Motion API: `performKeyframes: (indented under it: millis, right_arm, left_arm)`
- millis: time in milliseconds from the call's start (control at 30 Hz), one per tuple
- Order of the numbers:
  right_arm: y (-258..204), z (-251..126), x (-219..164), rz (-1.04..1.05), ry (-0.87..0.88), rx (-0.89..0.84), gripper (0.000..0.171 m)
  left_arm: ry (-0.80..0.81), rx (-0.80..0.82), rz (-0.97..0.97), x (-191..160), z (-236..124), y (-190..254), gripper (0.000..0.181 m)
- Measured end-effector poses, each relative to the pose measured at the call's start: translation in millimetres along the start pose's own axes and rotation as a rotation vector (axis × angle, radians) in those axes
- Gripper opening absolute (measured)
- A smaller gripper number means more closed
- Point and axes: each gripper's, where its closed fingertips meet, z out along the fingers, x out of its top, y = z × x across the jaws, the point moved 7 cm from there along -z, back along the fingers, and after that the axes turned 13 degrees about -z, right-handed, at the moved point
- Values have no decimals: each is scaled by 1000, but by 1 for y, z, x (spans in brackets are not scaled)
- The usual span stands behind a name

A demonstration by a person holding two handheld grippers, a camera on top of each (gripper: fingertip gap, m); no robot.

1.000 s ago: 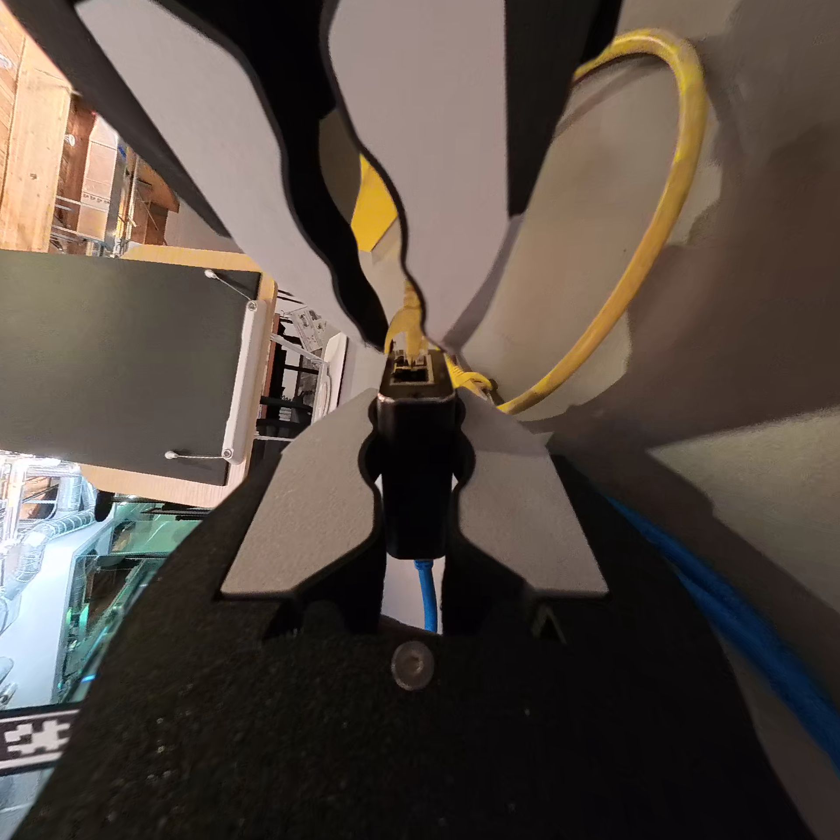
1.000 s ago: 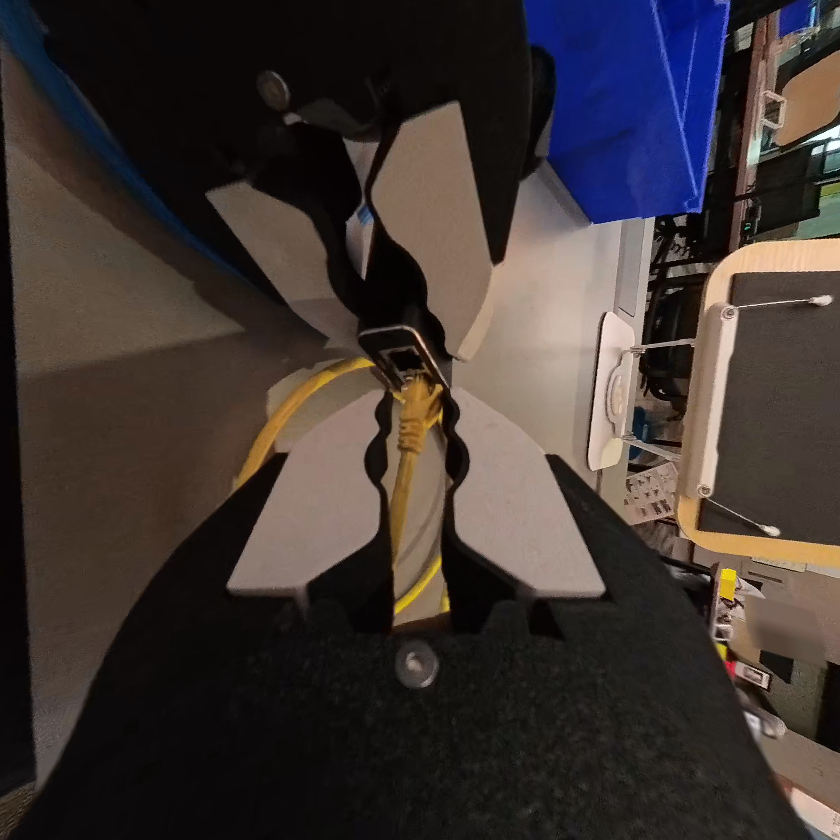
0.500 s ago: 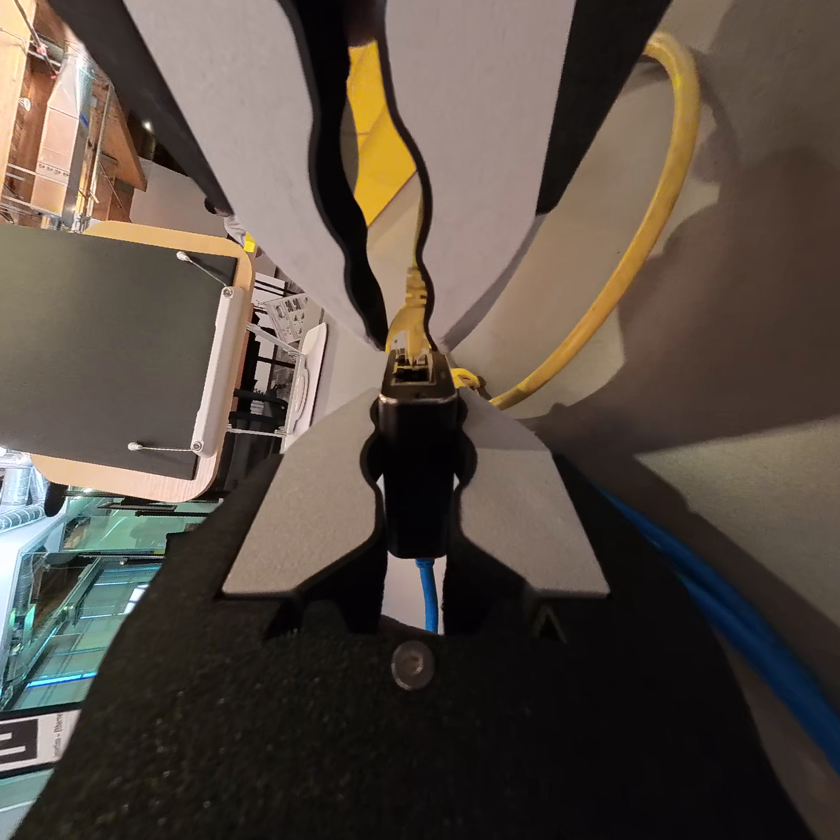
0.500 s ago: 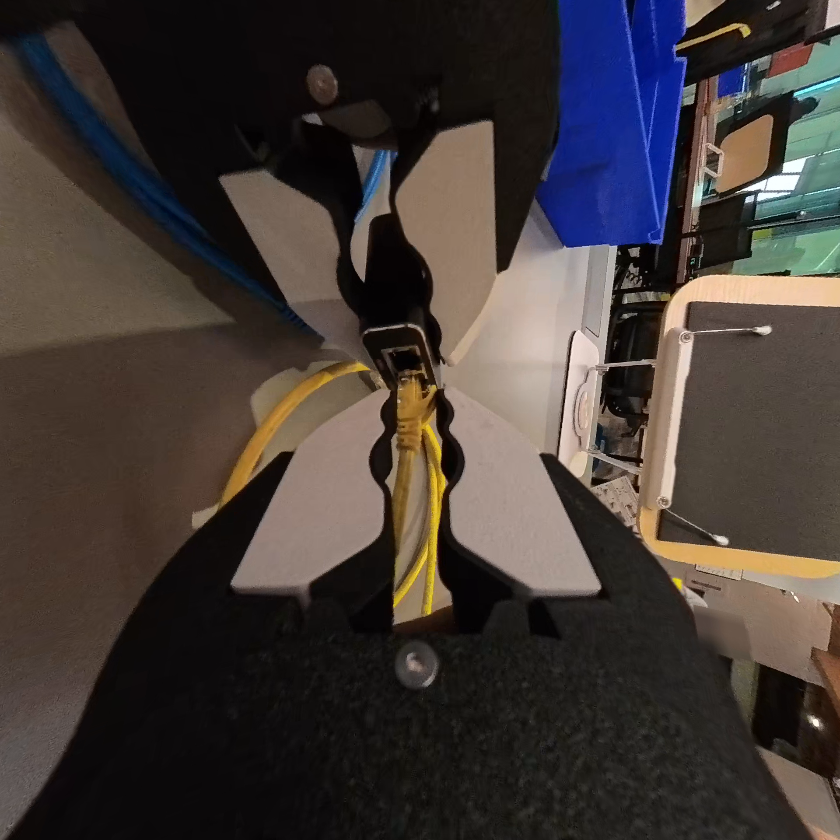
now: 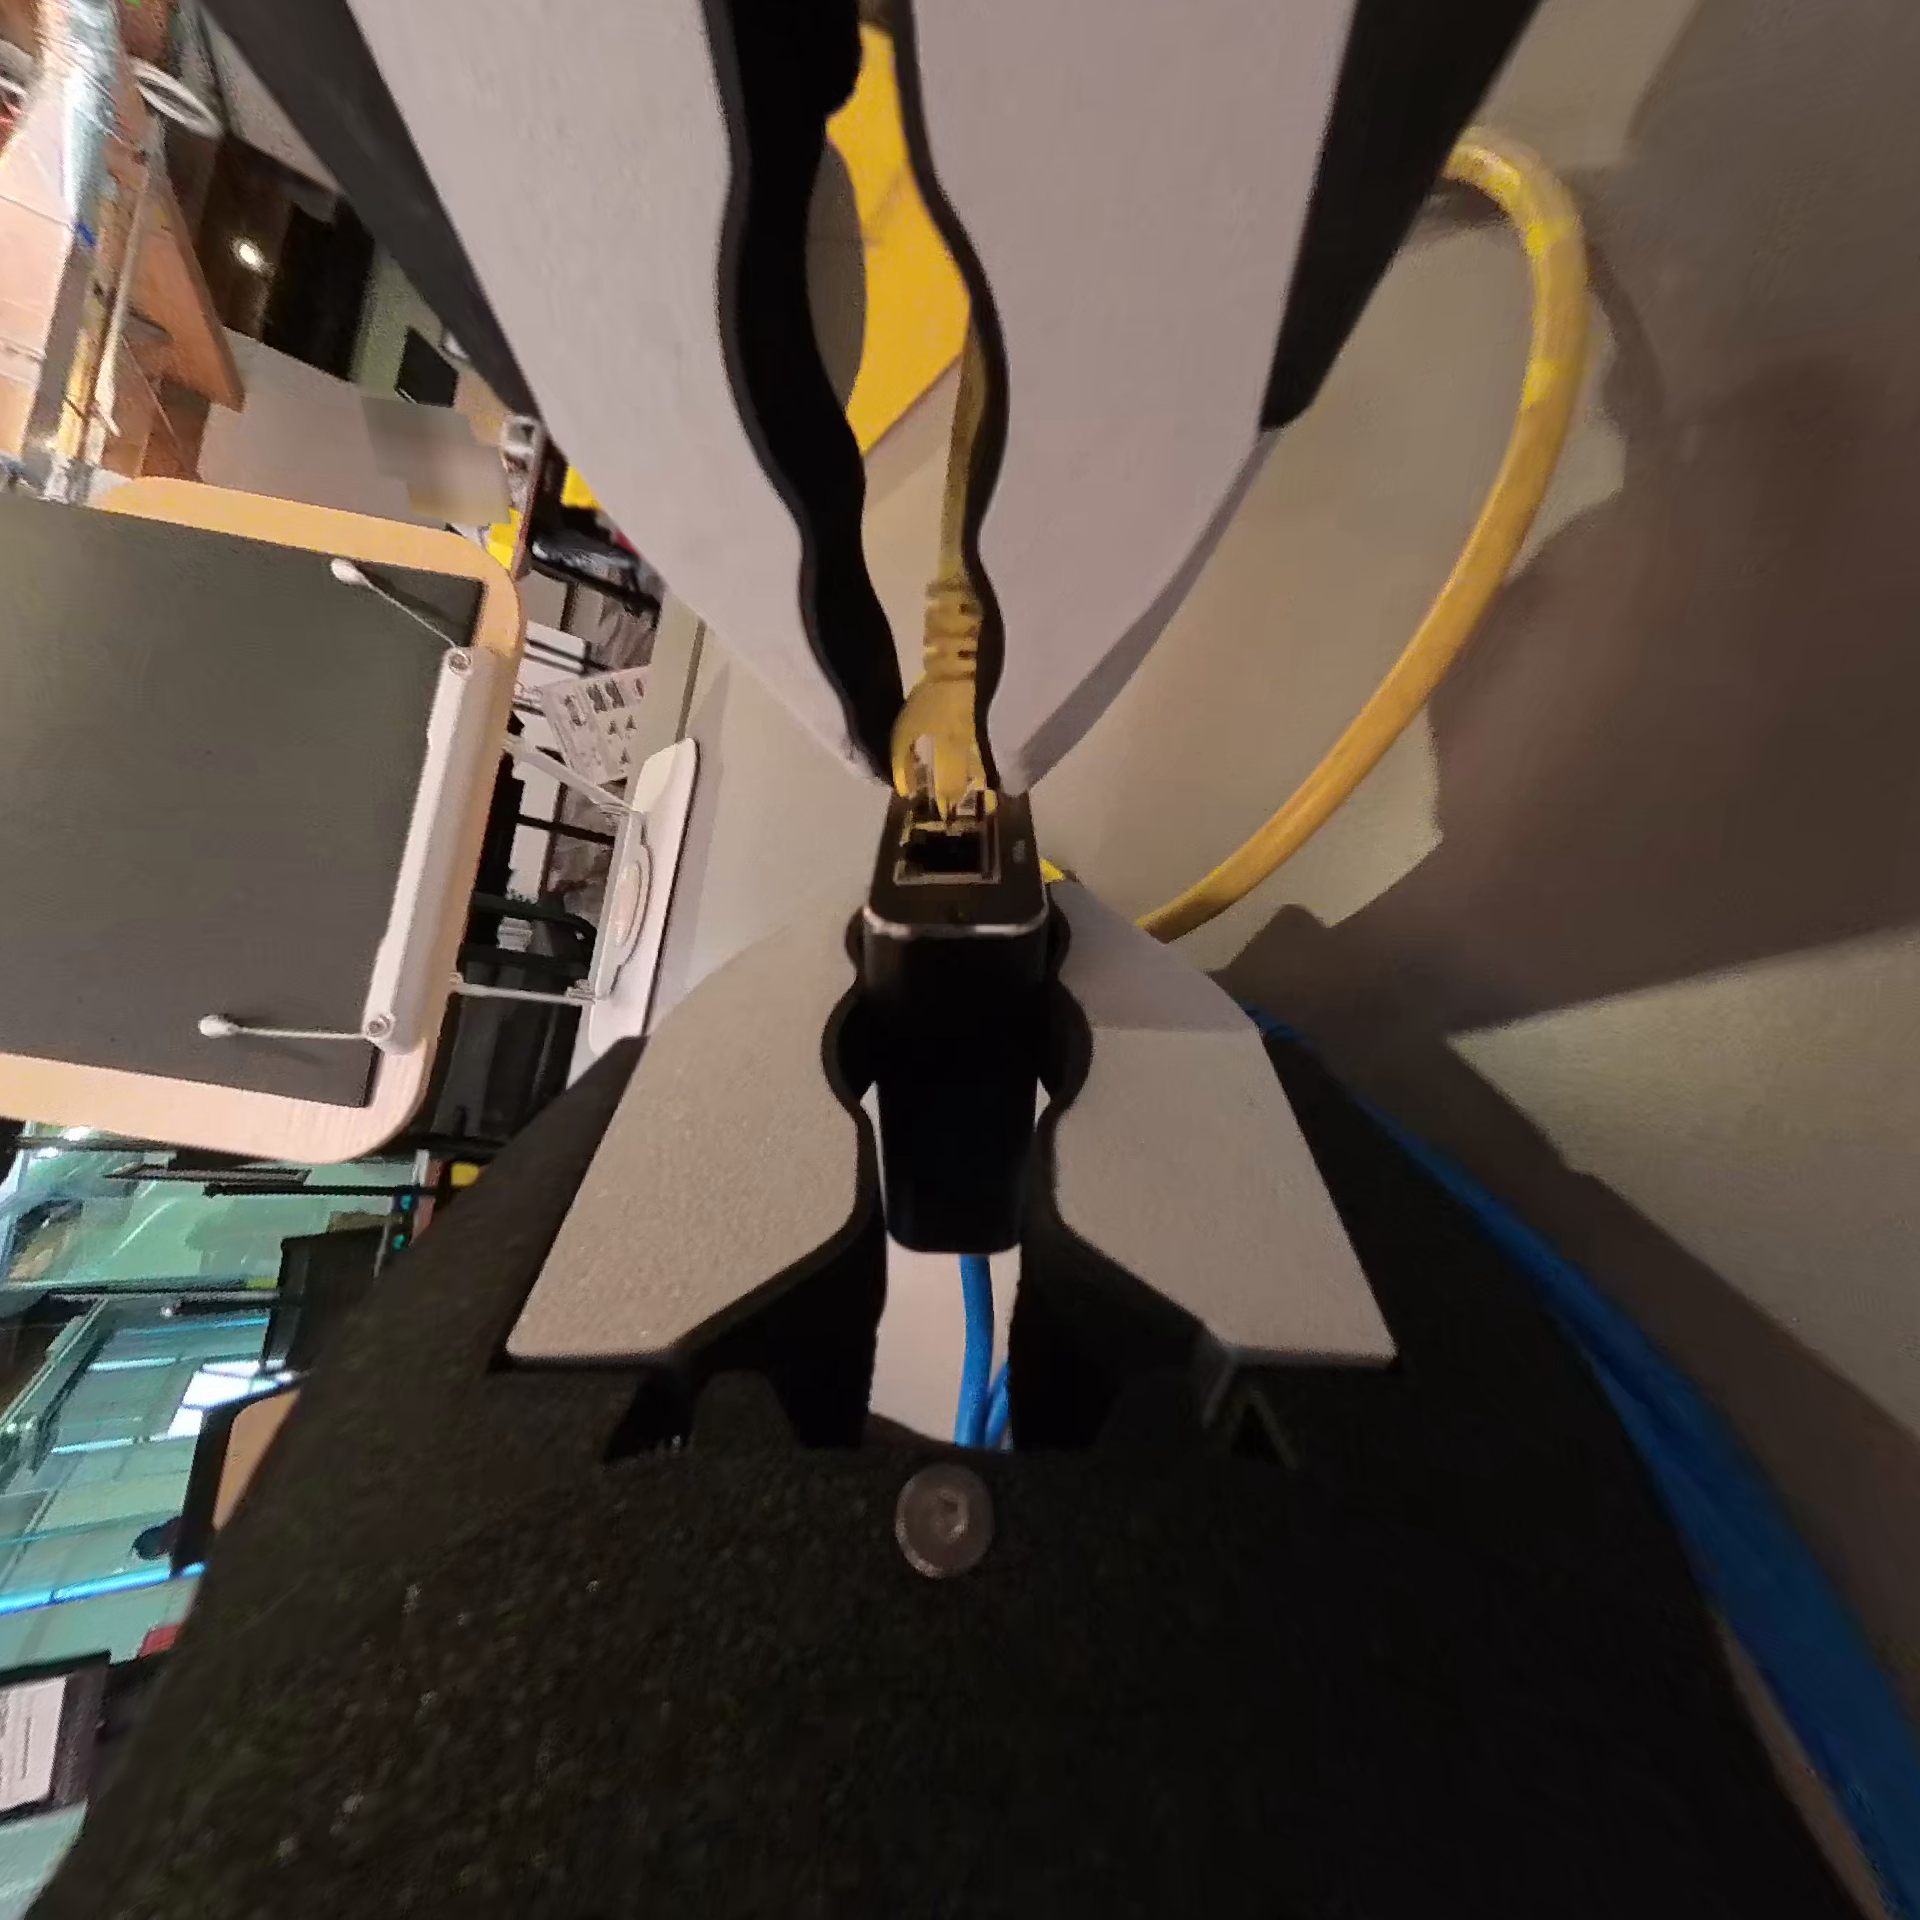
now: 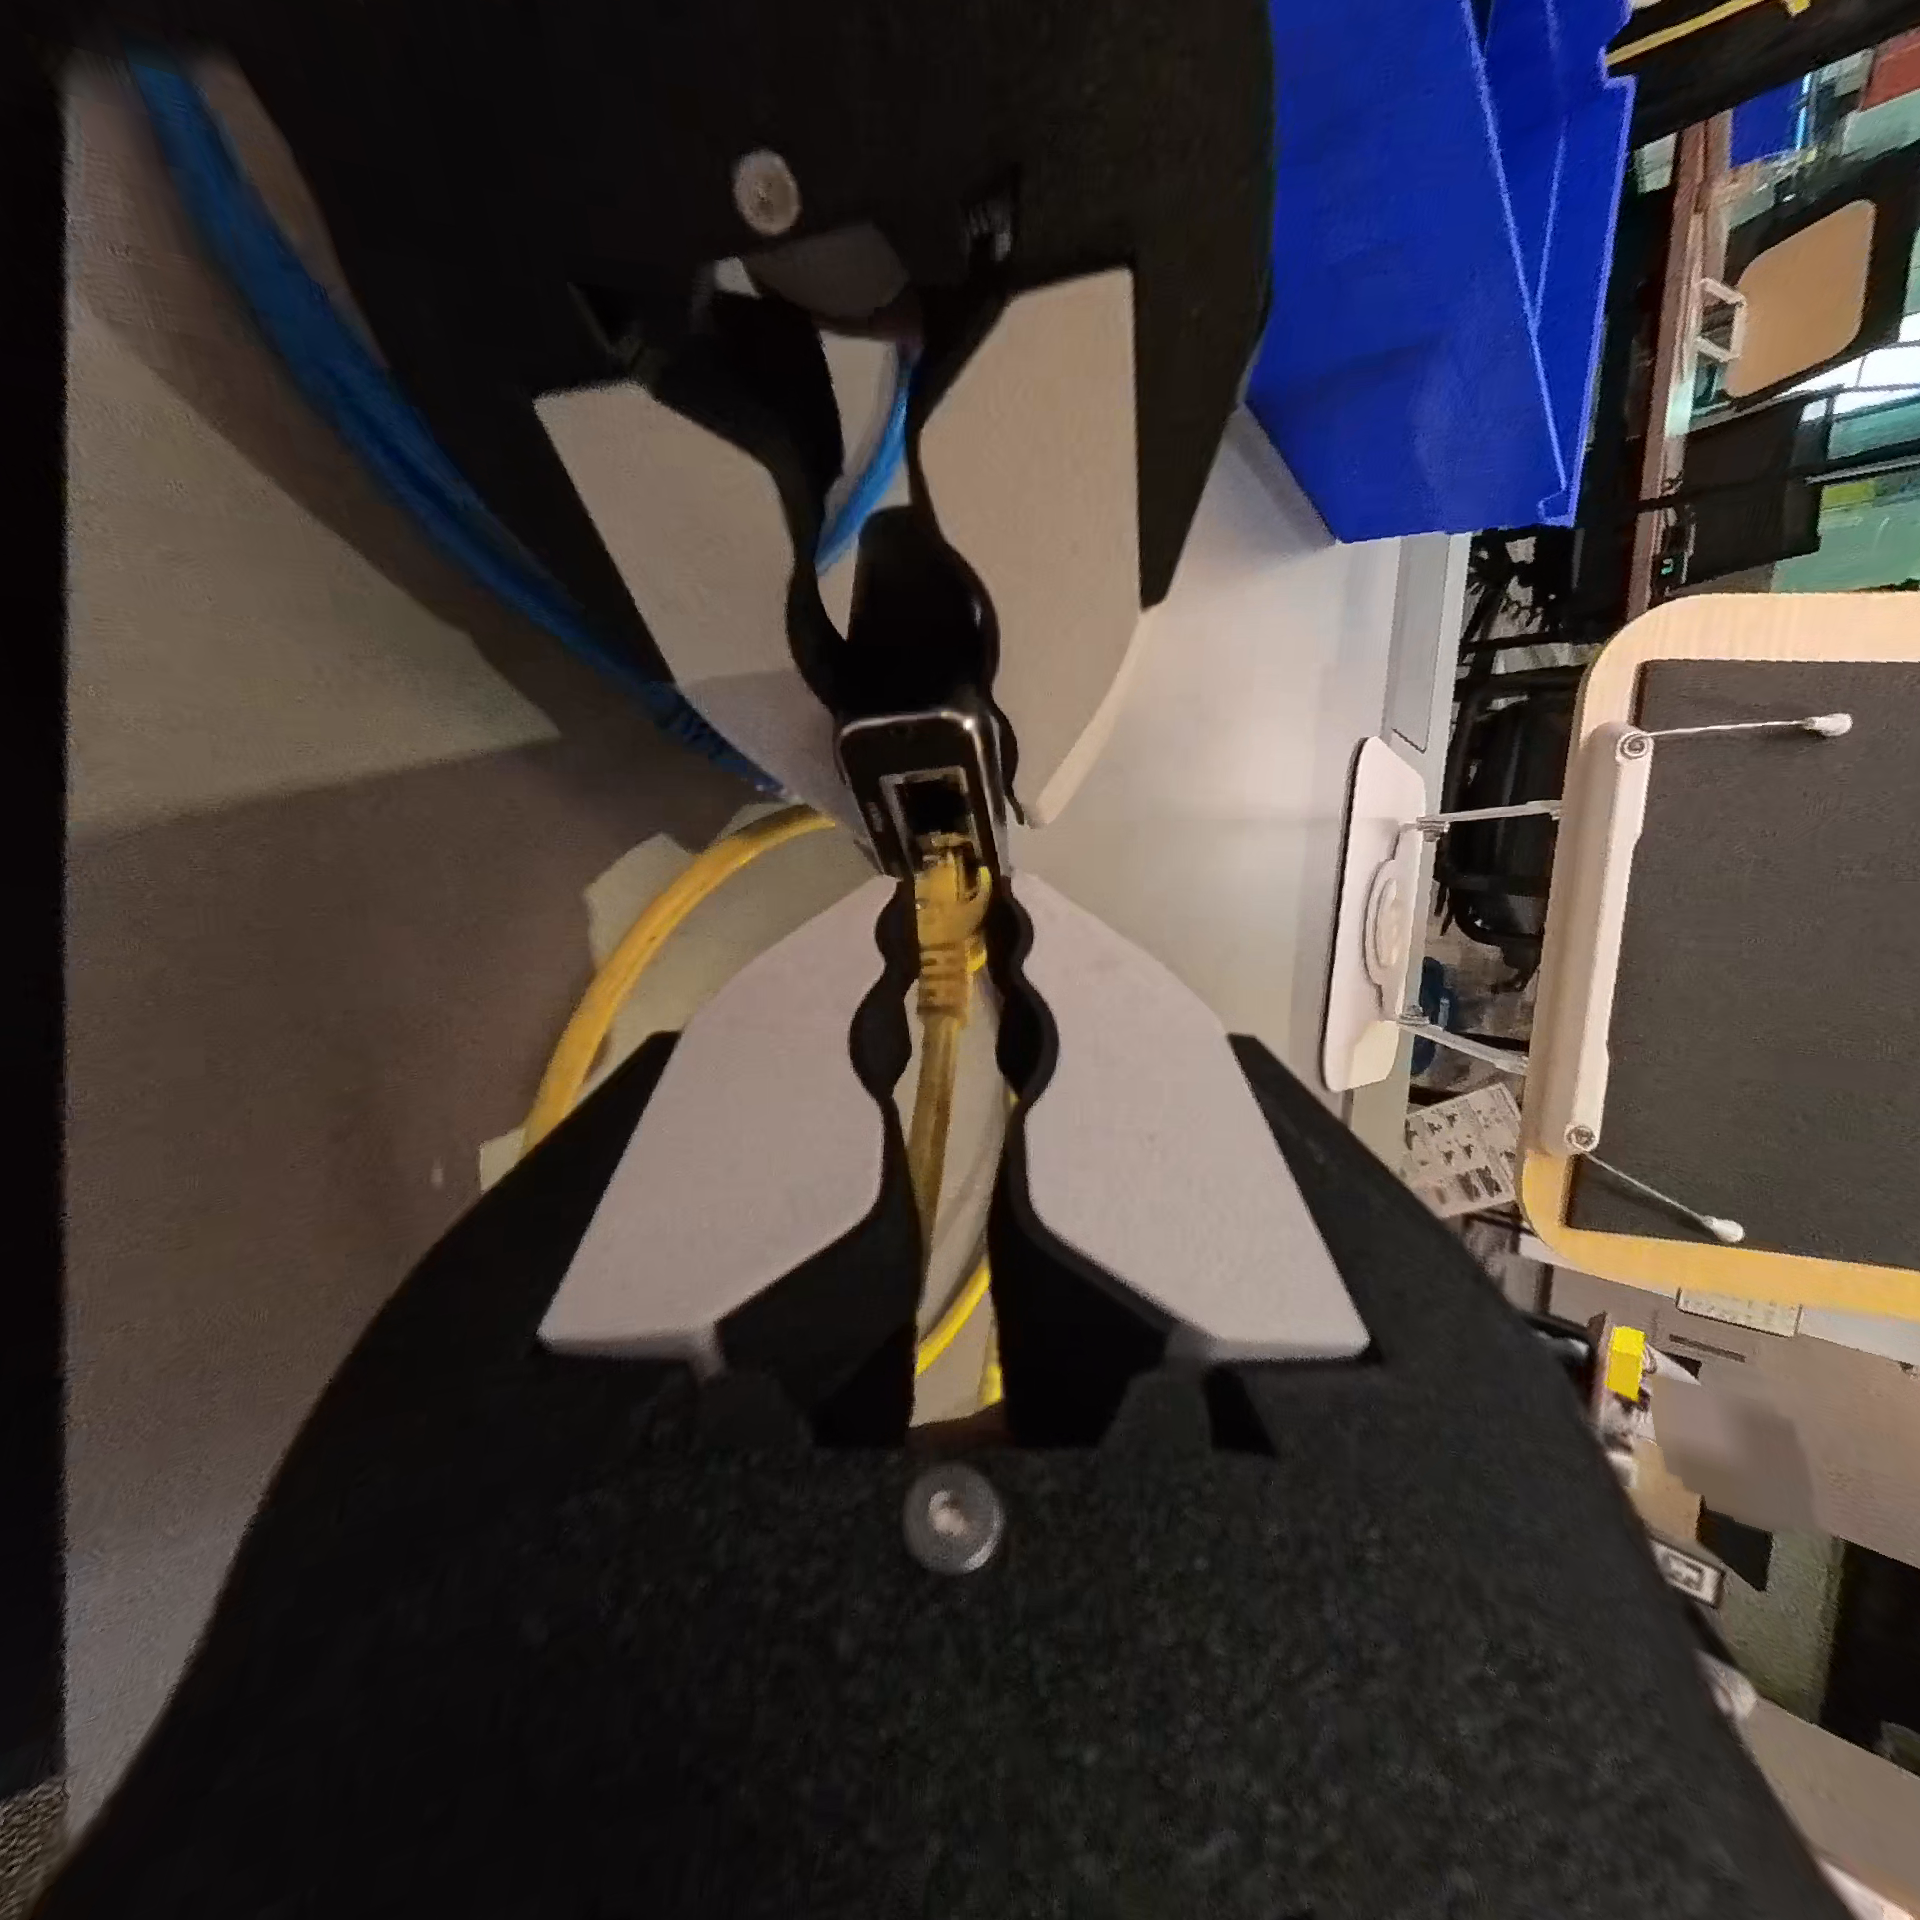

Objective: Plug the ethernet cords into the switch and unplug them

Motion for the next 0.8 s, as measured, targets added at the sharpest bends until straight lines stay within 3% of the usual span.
performKeyframes:
  millis: [200, 433, 567, 700, 800]
  right_arm:
    - [2, -1, -3, -10, -27, -81, 13]
    - [6, -6, -8, 307, 129, -6, 17]
    - [19, -18, -16, 748, 295, 156, 24]
    - [27, -10, -39, 1382, 406, 500, 36]
    - [23, -9, -44, 1629, 599, 719, 33]
  left_arm:
    - [-59, 71, 33, 1, 7, -6, 27]
    - [-31, 197, 163, 2, 8, -4, 26]
    - [9, 297, 247, 7, 3, -5, 26]
    - [38, 417, 323, 14, -3, -9, 26]
    - [63, 481, 376, 17, -7, -10, 26]
